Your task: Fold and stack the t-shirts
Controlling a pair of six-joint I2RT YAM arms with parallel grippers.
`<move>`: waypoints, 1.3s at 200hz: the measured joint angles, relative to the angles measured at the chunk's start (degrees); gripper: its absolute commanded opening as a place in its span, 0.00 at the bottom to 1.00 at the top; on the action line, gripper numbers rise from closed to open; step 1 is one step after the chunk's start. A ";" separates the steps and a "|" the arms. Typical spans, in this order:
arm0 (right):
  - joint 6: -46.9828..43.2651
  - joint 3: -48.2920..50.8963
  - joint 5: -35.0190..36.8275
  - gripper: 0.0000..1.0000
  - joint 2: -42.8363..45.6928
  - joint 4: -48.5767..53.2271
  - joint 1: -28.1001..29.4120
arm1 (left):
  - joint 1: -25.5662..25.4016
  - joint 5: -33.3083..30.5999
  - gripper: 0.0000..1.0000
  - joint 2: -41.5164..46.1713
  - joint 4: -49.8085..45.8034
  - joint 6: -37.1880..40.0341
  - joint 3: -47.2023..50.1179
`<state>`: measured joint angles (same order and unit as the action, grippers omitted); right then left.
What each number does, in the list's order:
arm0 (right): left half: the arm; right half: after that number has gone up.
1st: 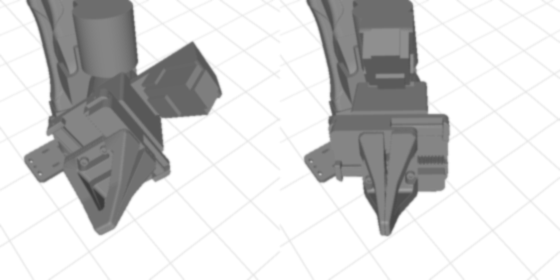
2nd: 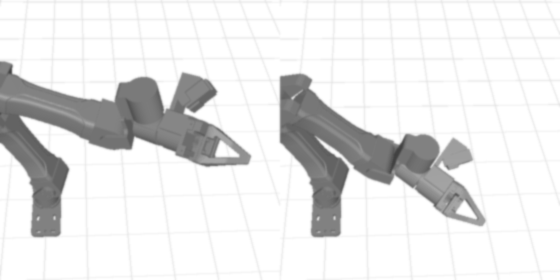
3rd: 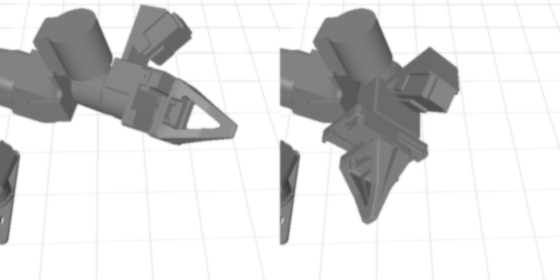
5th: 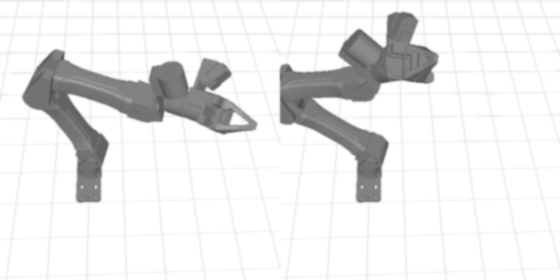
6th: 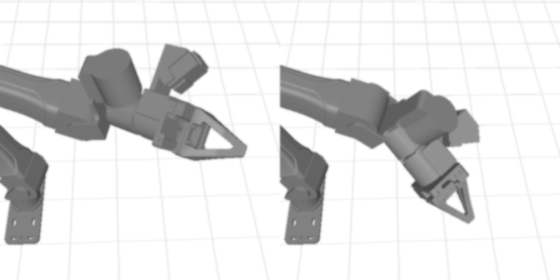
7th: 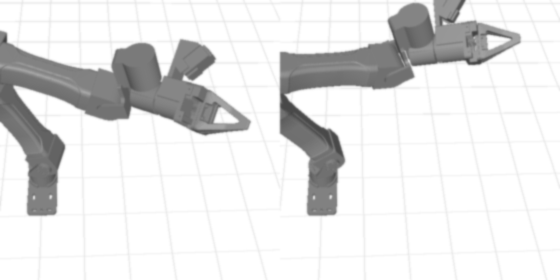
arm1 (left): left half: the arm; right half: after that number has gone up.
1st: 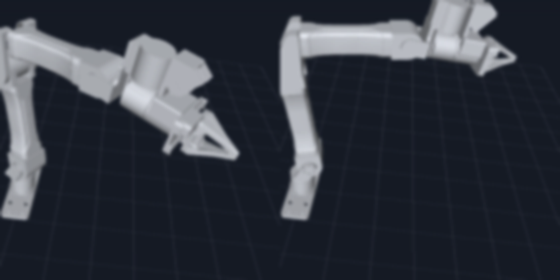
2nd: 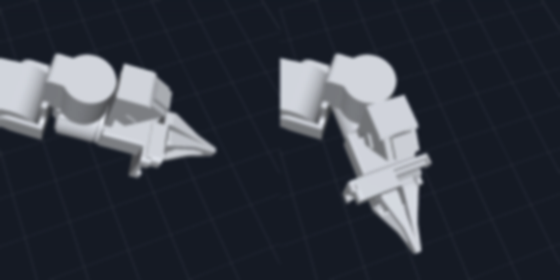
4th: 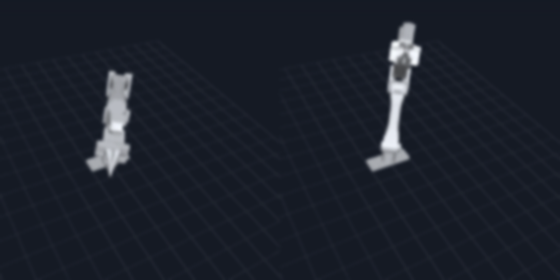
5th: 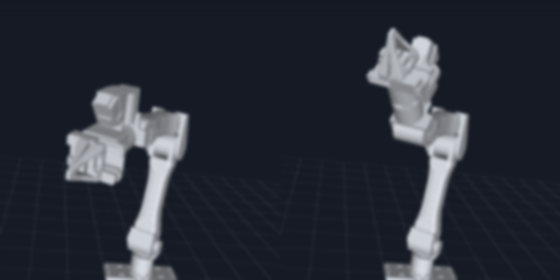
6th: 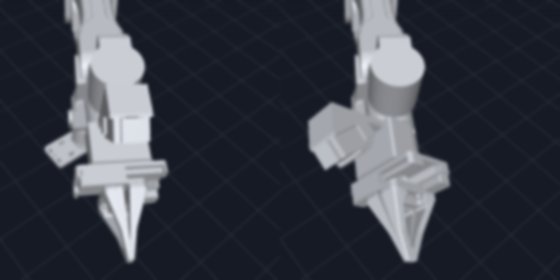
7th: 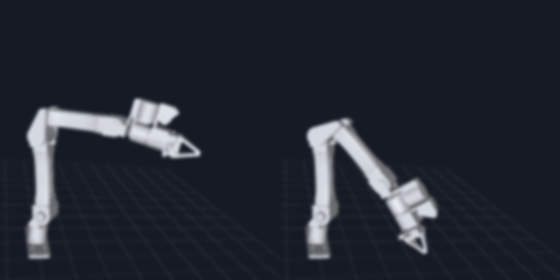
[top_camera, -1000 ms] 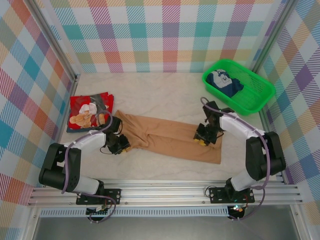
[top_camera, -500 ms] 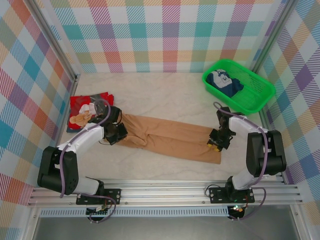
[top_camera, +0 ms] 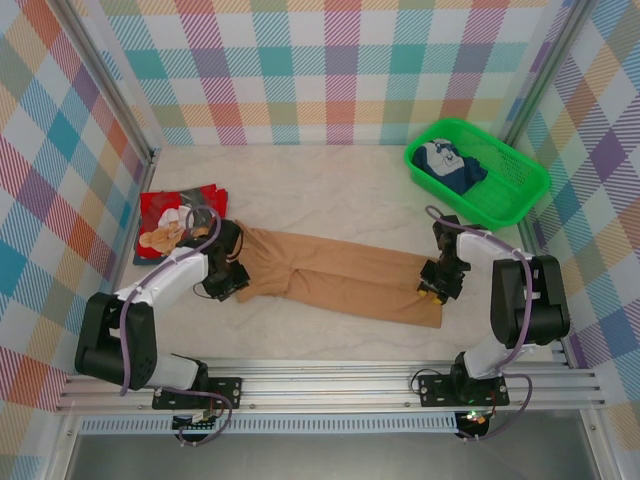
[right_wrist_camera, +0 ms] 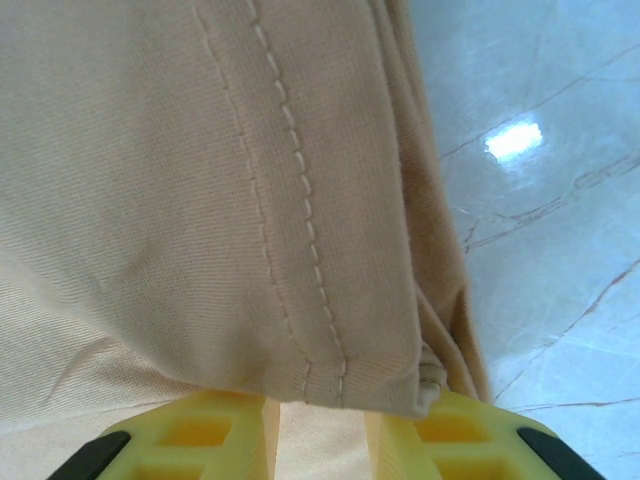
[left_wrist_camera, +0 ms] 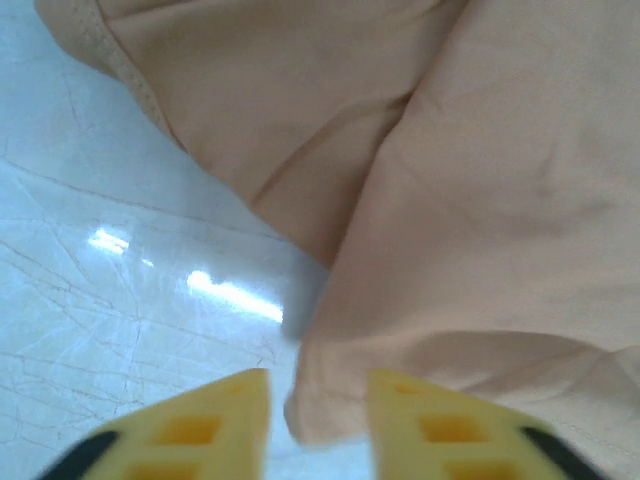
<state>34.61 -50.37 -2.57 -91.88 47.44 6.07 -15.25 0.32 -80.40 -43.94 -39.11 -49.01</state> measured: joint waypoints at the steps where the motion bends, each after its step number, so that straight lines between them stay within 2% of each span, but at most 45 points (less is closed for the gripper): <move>1: 0.00 0.00 0.00 0.29 0.00 0.00 0.00 | 0.00 -0.02 0.47 -0.09 -0.13 0.28 -0.22; 19: -0.46 0.00 0.02 0.30 0.61 0.22 0.00 | 0.22 -0.87 0.48 -0.68 -2.12 0.13 -4.15; 47: -0.59 -0.70 -0.46 0.31 4.44 1.36 -0.04 | 3.21 -0.07 0.44 -4.44 -2.21 1.16 -15.37; 77: 1.14 -0.37 -4.15 0.31 6.86 1.40 -0.09 | 7.45 2.01 0.41 -19.30 1.66 3.43 -29.24; 103: 3.61 2.78 -7.48 0.32 8.31 1.14 -0.09 | 8.20 3.02 0.36 -32.61 2.97 4.74 -39.08; 117: 4.63 4.72 -8.44 0.33 9.51 1.31 -0.09 | 8.22 2.97 0.29 -37.53 2.10 5.33 -43.06; 133: 5.53 6.56 -8.98 0.33 10.19 1.22 -0.09 | 8.22 1.84 0.29 -41.16 0.07 6.03 -46.99; 162: 6.36 8.55 -9.05 0.33 8.83 0.20 -0.09 | 8.28 -1.75 0.31 -41.62 -1.29 6.91 -48.02; 206: 6.51 8.44 -8.87 0.32 5.75 -0.81 -0.13 | 8.37 -2.58 0.30 -41.24 -2.54 7.26 -47.76; 260: 6.32 8.13 -8.59 0.31 4.96 -0.37 -0.26 | 8.39 -2.93 0.01 -41.27 -2.49 7.65 -47.76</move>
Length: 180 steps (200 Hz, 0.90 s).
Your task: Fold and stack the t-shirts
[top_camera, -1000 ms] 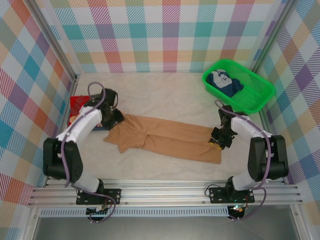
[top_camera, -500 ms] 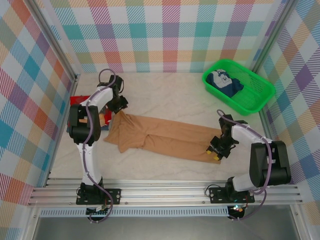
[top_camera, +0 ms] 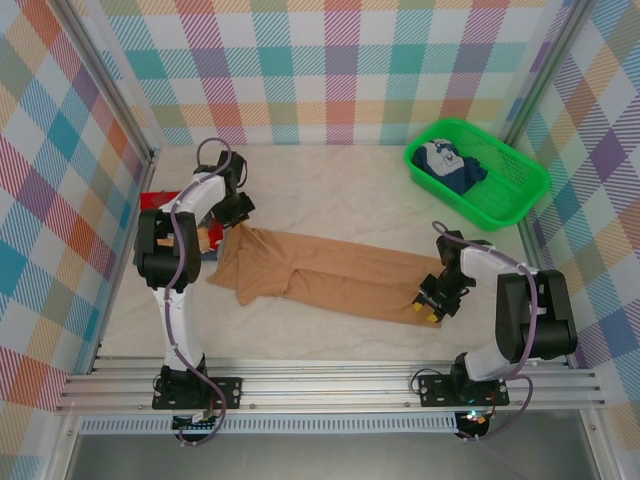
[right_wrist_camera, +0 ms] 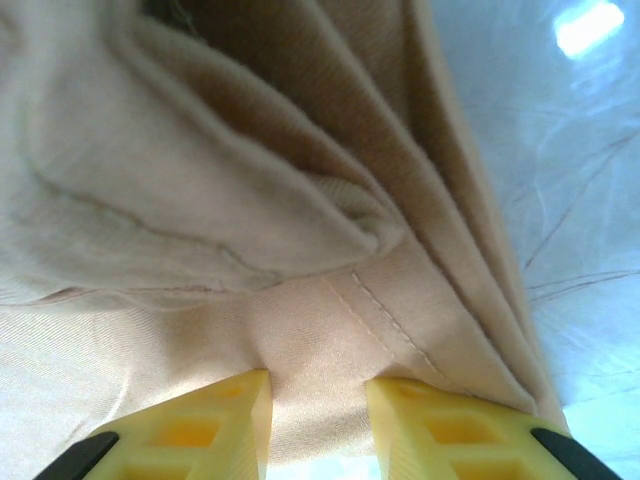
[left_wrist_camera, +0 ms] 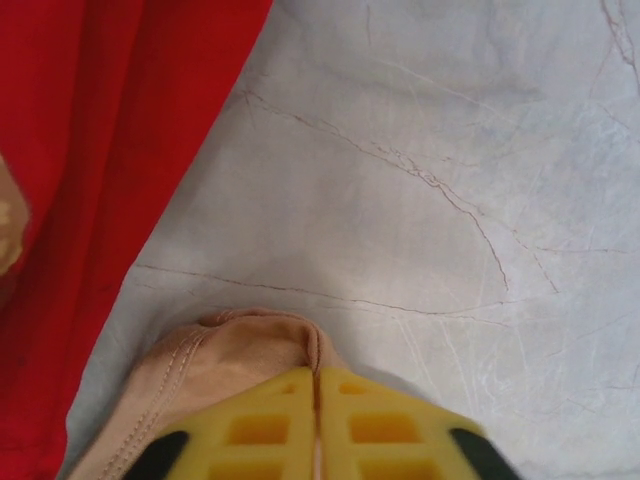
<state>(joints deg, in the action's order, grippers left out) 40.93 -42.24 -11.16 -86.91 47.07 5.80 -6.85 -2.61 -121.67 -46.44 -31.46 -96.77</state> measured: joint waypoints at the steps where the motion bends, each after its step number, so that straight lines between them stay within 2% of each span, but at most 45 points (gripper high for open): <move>1: 0.00 -0.02 0.02 0.31 -0.02 0.02 0.00 | 0.00 -0.02 0.01 0.00 0.00 0.13 0.00; 78: -3.02 -5.16 1.73 0.22 -6.05 5.60 0.02 | 2.45 -0.92 0.00 0.00 -0.15 0.00 -1.68; 108: -4.11 -6.32 2.10 0.22 -7.39 6.86 0.02 | 3.28 0.48 0.00 -0.24 -0.33 -0.48 -2.19; 180: -5.88 -7.08 2.56 0.22 -8.20 7.69 0.04 | 3.61 4.11 0.00 -6.08 -1.64 -0.44 -11.34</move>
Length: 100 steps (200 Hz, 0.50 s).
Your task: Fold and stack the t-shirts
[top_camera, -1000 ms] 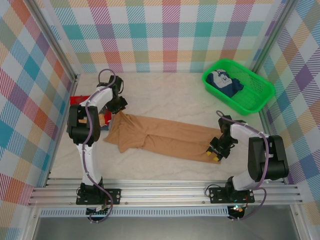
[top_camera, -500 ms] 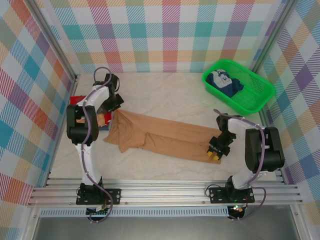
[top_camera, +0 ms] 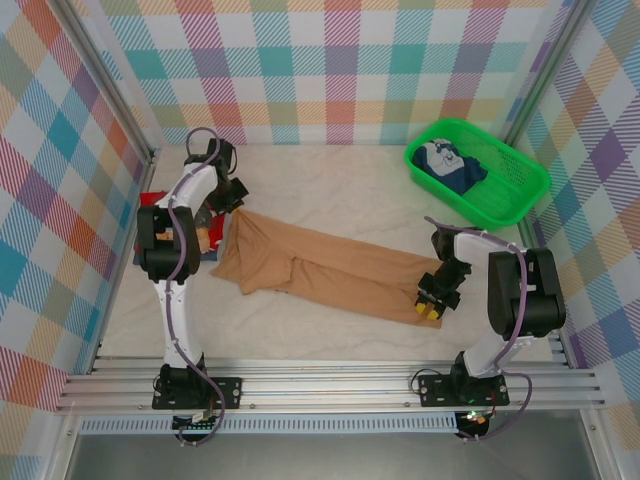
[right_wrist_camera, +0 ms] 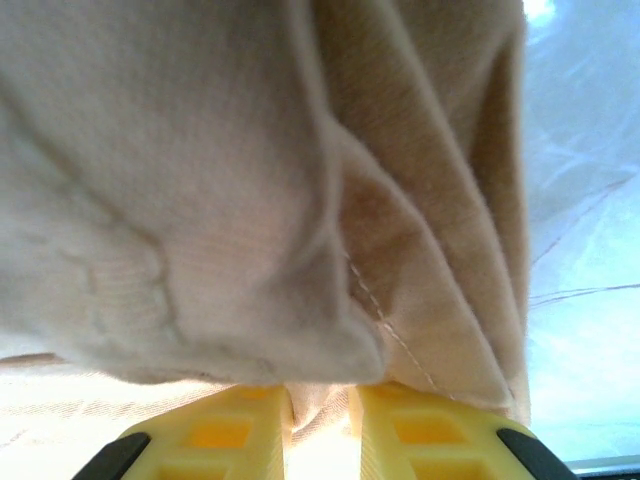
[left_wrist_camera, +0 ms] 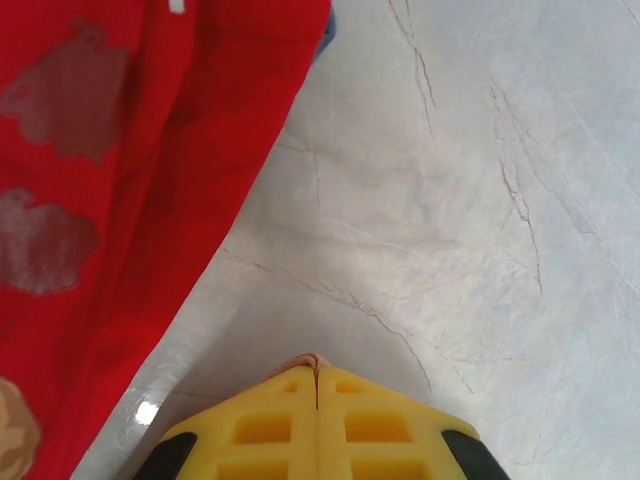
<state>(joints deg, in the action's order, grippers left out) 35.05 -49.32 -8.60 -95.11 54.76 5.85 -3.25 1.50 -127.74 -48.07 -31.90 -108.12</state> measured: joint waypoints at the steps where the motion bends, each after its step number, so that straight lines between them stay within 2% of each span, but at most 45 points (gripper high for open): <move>1: -0.02 0.00 0.00 0.22 0.00 0.00 0.00 | 0.00 0.00 0.00 -0.02 -0.02 0.00 -0.07; 64: -0.85 -1.16 0.42 0.23 -1.36 1.09 0.15 | 0.00 0.57 0.00 -1.68 -1.46 0.31 -3.15; 89: -1.53 -1.18 0.50 0.27 -1.44 1.14 0.13 | 0.00 2.64 0.07 -6.29 -1.46 1.31 -7.54; 100: -1.84 -1.27 0.70 0.29 -1.53 1.36 0.13 | 0.00 3.34 0.16 -7.91 -1.40 1.57 -7.98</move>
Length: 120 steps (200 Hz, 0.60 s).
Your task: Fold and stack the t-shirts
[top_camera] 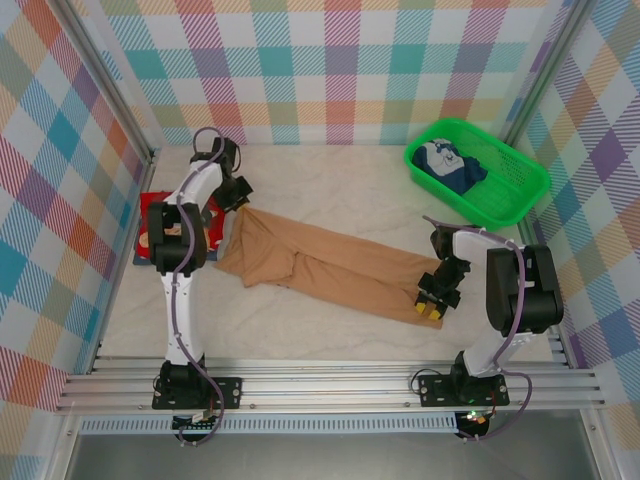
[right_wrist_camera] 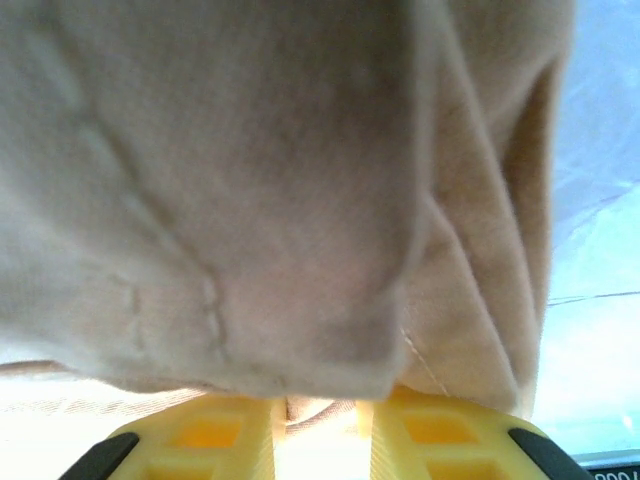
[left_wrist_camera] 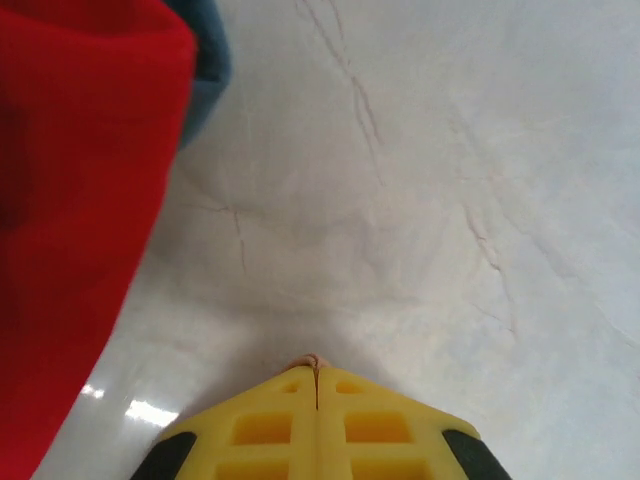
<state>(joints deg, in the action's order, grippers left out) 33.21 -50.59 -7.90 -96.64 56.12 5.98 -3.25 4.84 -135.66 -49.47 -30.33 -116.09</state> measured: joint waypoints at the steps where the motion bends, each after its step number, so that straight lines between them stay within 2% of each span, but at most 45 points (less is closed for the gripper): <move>1: 0.00 -0.02 0.00 0.30 0.00 0.02 0.00 | 0.00 0.09 0.18 -0.15 -0.02 0.20 0.00; 11: -0.33 -0.07 0.22 0.31 -0.07 0.15 0.00 | 0.00 0.26 0.30 -1.01 -0.33 0.13 0.00; 44: -0.94 -0.11 0.61 0.33 -0.09 0.37 0.00 | 0.02 -1.64 0.50 -0.22 -1.27 1.42 -0.70; 57: -1.03 -0.13 0.68 0.33 -0.09 0.39 0.00 | 0.00 -3.37 0.51 1.99 -1.31 1.62 1.44; 74: -1.14 -0.15 0.81 0.33 -0.09 0.48 0.00 | -0.26 -4.94 0.49 9.03 -0.63 1.33 9.14; 103: -1.14 -0.22 0.81 0.33 -0.09 0.50 0.00 | -1.70 -3.89 0.39 31.10 4.13 -2.89 32.79; 120: -1.14 -0.26 0.85 0.35 -0.09 0.52 0.00 | -3.52 -1.40 0.37 43.43 8.13 -5.79 47.54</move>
<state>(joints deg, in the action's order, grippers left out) 32.08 -50.85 -7.05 -96.73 56.64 5.98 -6.76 3.44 -92.23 -41.34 -36.12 -68.55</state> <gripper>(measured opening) 0.338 0.377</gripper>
